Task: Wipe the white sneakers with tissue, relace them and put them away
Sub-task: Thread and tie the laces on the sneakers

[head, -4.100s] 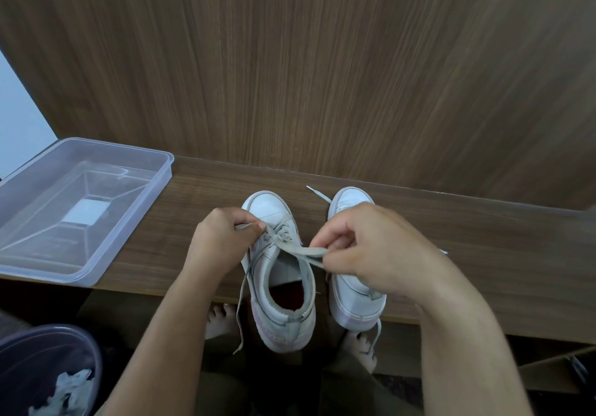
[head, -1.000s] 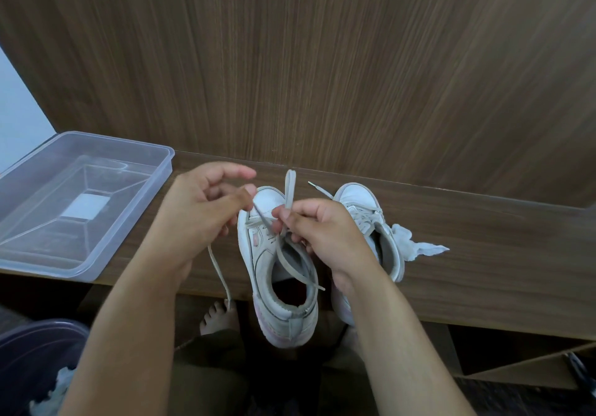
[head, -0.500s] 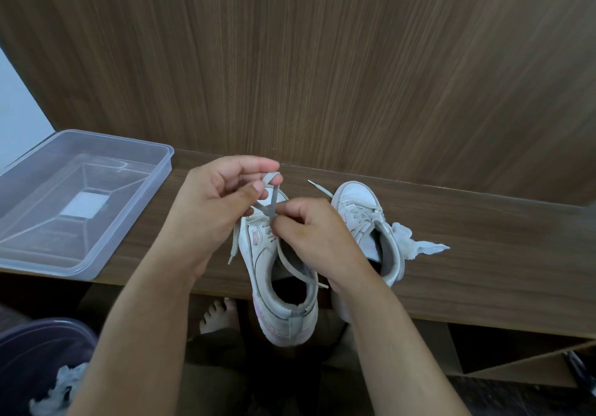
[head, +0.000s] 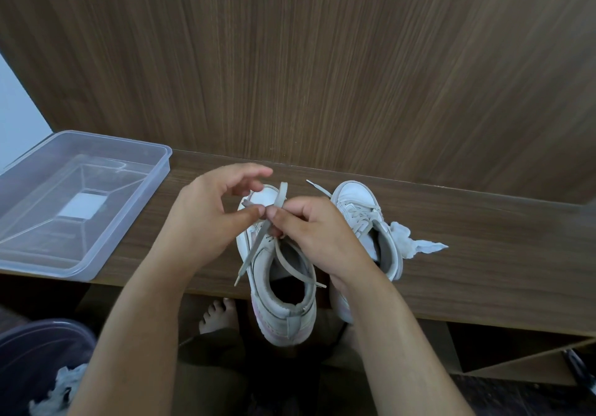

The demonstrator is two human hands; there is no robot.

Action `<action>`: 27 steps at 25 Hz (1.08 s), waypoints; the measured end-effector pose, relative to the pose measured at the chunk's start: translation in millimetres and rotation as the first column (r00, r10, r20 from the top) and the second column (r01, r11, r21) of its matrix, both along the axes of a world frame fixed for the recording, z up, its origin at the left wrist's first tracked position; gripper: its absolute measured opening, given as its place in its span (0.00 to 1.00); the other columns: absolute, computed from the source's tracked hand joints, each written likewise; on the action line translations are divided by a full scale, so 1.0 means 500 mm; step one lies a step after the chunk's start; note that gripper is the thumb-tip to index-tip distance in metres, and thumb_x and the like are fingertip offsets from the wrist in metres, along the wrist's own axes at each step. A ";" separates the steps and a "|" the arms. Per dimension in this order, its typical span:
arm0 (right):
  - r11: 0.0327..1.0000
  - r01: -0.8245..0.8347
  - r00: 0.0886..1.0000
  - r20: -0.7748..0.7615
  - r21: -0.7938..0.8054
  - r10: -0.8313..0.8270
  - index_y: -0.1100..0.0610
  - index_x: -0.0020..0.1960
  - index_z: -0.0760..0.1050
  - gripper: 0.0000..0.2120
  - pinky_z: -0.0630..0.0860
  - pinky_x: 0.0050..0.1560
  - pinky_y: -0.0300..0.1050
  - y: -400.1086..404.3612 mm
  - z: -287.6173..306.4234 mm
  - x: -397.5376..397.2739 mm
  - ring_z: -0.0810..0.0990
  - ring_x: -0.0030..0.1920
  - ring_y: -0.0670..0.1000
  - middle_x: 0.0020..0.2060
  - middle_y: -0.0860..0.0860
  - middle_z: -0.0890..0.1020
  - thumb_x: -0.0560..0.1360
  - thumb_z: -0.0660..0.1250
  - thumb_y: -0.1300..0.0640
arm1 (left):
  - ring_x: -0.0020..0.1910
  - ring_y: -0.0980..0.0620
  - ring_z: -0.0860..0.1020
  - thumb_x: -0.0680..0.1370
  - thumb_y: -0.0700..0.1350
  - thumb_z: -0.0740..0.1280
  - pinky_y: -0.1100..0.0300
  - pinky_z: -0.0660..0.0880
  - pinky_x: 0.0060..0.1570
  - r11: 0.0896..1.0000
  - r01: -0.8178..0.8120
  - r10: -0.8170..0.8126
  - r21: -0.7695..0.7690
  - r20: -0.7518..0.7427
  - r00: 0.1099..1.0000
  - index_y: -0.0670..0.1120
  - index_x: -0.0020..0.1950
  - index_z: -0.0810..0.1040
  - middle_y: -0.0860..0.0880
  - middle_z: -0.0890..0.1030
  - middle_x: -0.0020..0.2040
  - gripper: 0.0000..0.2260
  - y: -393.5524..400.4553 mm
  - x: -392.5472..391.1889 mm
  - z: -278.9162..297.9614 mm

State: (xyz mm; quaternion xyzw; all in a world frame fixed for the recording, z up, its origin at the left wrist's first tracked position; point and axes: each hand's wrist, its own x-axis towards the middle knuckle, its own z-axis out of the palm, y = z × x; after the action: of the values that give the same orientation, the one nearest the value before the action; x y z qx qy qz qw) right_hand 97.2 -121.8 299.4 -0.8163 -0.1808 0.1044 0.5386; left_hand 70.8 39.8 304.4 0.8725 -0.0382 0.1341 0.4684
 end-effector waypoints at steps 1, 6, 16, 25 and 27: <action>1.000 -0.003 1.000 -0.020 0.011 0.003 0.56 0.30 0.76 0.18 0.66 0.34 0.42 -0.001 -0.001 0.001 0.67 0.26 0.41 0.21 0.42 0.72 0.77 0.65 0.52 | 0.51 0.62 0.77 0.69 0.44 0.74 0.62 0.73 0.50 1.000 0.002 -0.002 0.015 -0.018 1.000 0.65 0.54 0.76 0.60 0.80 0.49 0.20 0.006 0.001 -0.003; 0.994 0.018 0.997 -0.082 0.111 -0.009 0.56 0.42 0.81 0.05 0.78 0.48 0.56 -0.002 -0.009 0.003 0.79 0.36 0.48 0.32 0.53 0.83 0.75 0.68 0.57 | 0.41 0.57 0.83 0.61 0.53 0.74 0.54 0.78 0.51 0.989 0.068 -0.090 -0.133 -0.173 0.981 0.56 0.49 0.81 0.51 0.84 0.44 0.17 0.006 0.001 -0.008; 0.970 0.013 0.988 -0.155 0.244 0.026 0.56 0.40 0.70 0.11 0.76 0.37 0.36 -0.018 -0.005 0.006 0.79 0.31 0.43 0.29 0.48 0.81 0.71 0.72 0.64 | 0.37 0.46 0.79 0.64 0.46 0.73 0.57 0.76 0.39 0.902 0.081 -0.182 -0.425 -0.204 0.962 0.41 0.43 0.78 0.47 0.84 0.35 0.13 -0.009 0.011 -0.027; 0.949 0.181 0.936 0.341 -0.258 -0.086 0.40 0.53 0.73 0.17 0.76 0.42 0.43 0.009 -0.007 -0.008 0.75 0.34 0.40 0.34 0.41 0.81 0.69 0.70 0.57 | 0.29 0.57 0.72 0.62 0.44 0.77 0.61 0.69 0.33 0.833 -0.075 -0.178 -0.548 -0.394 0.901 0.45 0.37 0.80 0.48 0.81 0.33 0.09 0.000 0.019 -0.031; 0.925 0.212 0.922 0.379 -0.315 -0.082 0.42 0.57 0.77 0.17 0.75 0.44 0.45 0.008 -0.006 -0.007 0.75 0.39 0.42 0.40 0.41 0.80 0.70 0.68 0.56 | 0.28 0.59 0.73 0.63 0.45 0.75 0.61 0.69 0.32 0.828 -0.061 -0.198 -0.557 -0.393 0.898 0.45 0.38 0.79 0.50 0.80 0.32 0.08 0.000 0.017 -0.028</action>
State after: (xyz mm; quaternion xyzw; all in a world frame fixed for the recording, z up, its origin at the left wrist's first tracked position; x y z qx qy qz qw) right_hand 93.8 -117.7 296.2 -0.9155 -0.1917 -0.0572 0.3490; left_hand 79.3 39.9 290.2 0.7036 0.0756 -0.0760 0.7025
